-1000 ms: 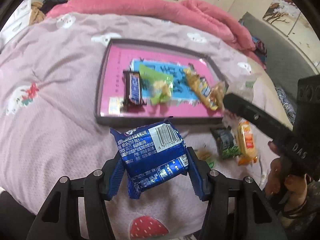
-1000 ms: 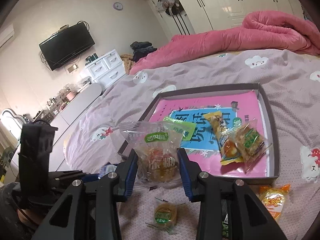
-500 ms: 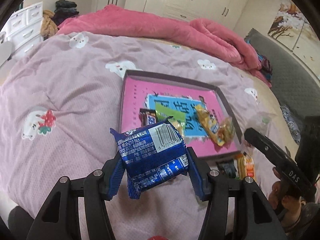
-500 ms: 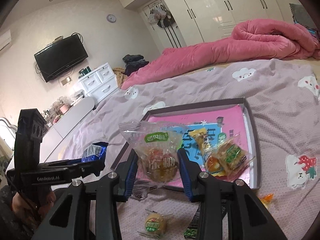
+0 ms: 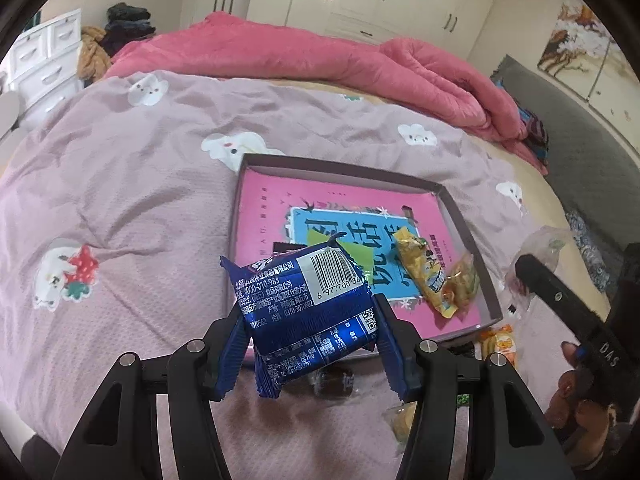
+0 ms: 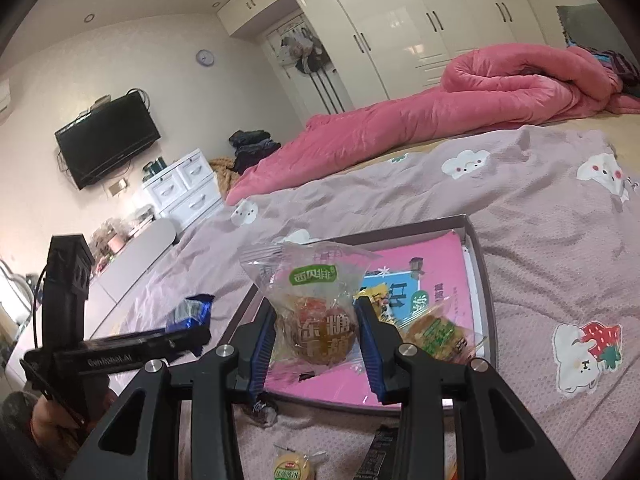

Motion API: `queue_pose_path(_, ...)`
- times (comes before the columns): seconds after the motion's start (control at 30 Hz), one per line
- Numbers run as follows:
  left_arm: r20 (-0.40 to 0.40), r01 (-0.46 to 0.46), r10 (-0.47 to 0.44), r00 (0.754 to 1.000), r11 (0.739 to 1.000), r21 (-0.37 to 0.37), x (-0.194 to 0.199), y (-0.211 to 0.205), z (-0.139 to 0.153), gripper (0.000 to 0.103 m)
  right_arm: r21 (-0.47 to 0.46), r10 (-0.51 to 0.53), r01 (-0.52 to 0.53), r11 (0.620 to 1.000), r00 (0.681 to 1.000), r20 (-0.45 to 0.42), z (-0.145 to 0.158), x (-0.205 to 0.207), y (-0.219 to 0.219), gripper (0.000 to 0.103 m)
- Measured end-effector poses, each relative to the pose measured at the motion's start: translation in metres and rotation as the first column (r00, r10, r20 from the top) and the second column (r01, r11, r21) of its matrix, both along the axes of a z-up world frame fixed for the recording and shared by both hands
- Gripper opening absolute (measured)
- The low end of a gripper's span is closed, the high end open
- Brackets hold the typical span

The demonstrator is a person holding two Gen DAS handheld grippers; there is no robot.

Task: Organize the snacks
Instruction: 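Lift both held snacks and carry them over the tray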

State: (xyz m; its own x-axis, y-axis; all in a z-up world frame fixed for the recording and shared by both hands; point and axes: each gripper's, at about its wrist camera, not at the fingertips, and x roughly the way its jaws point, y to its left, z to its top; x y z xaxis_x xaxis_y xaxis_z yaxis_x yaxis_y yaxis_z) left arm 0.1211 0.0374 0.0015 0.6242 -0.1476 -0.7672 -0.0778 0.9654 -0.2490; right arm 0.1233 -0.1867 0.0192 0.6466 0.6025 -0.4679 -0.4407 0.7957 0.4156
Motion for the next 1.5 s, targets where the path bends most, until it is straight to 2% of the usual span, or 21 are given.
queue_pose_path(0.53, -0.026, 0.091, -0.090, 0.996, 0.995, 0.027, 0.029, -0.033, -0.029, 0.060, -0.039, -0.005, 0.004, 0.999, 0.999, -0.038, -0.014, 0.014, 0.012, 0.040)
queue_pose_path(0.9, -0.039, 0.096, -0.094, 0.995, 0.994, 0.051, 0.032, -0.035, -0.041, 0.060, -0.115, 0.013, -0.021, 0.993, 0.998, -0.063, -0.030, 0.017, 0.028, 0.040)
queue_pose_path(1.23, -0.054, 0.098, -0.096, 0.994, 0.994, 0.039, 0.032, -0.032, -0.049, 0.060, -0.160, 0.030, -0.044, 0.986, 0.996, -0.089, -0.044, 0.018, 0.038, 0.040)
queue_pose_path(1.5, -0.053, 0.098, -0.096, 0.994, 0.994, 0.037, 0.033, -0.032, -0.050, 0.060, -0.208, 0.005, -0.026, 0.978, 0.995, -0.102, -0.051, 0.021, 0.040, 0.040)
